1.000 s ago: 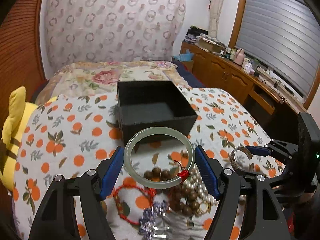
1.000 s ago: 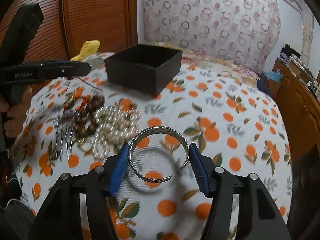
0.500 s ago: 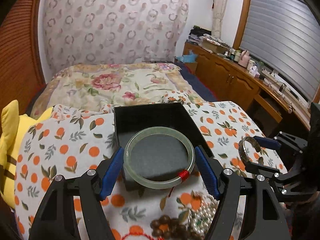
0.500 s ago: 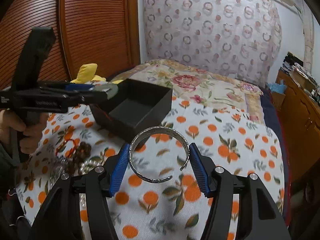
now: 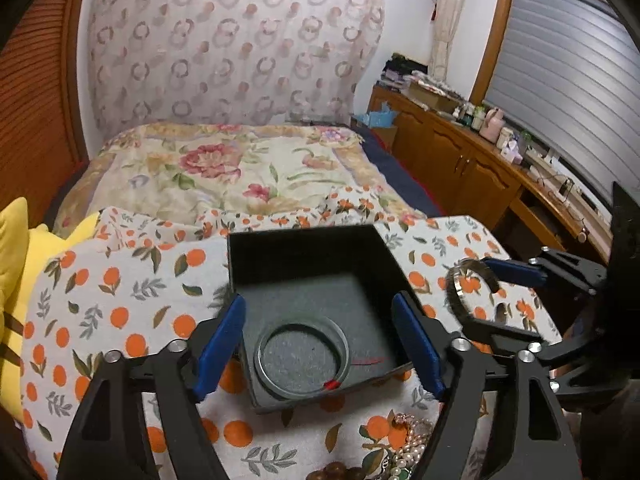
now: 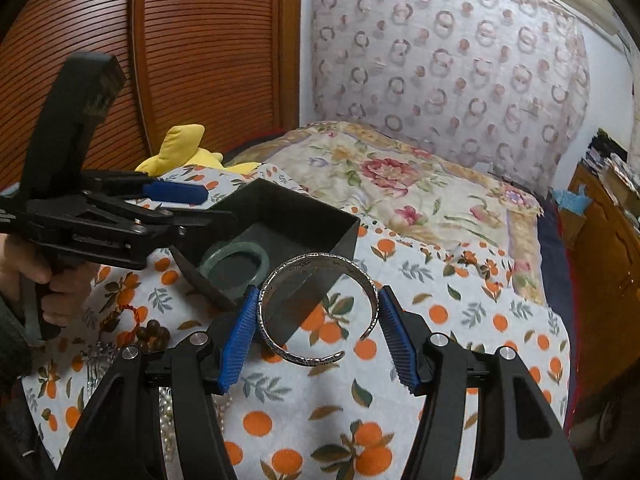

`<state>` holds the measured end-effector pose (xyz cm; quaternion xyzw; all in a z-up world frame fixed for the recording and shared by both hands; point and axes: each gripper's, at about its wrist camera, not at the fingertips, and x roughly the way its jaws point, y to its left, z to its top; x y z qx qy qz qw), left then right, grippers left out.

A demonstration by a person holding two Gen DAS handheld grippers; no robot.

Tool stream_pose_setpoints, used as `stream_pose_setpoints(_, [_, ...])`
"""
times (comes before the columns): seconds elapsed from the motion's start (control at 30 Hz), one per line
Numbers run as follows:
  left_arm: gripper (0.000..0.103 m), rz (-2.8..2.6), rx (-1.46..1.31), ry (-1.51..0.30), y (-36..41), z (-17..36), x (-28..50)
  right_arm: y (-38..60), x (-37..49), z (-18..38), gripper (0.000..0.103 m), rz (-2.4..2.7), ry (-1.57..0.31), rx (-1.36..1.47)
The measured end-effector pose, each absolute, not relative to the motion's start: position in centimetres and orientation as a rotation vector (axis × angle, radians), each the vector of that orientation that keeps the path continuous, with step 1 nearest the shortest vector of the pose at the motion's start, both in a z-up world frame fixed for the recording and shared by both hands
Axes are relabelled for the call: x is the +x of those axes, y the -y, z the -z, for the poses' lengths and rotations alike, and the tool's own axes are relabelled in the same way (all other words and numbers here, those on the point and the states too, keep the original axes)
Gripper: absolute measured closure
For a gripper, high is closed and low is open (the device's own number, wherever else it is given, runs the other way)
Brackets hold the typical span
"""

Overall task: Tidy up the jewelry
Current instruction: 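Carry jade bangle into black box with left tool while right tool drops silver bangle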

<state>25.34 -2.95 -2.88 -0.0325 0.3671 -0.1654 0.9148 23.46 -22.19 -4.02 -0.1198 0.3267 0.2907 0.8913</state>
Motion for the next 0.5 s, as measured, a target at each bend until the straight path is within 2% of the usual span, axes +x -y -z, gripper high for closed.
stream_pose_setpoints(0.5, [0.023,0.209,-0.037,-0.687,-1.9,1.3,22.6,17.4,26.9,4.9,0.040,-0.662,-0.700,-0.258])
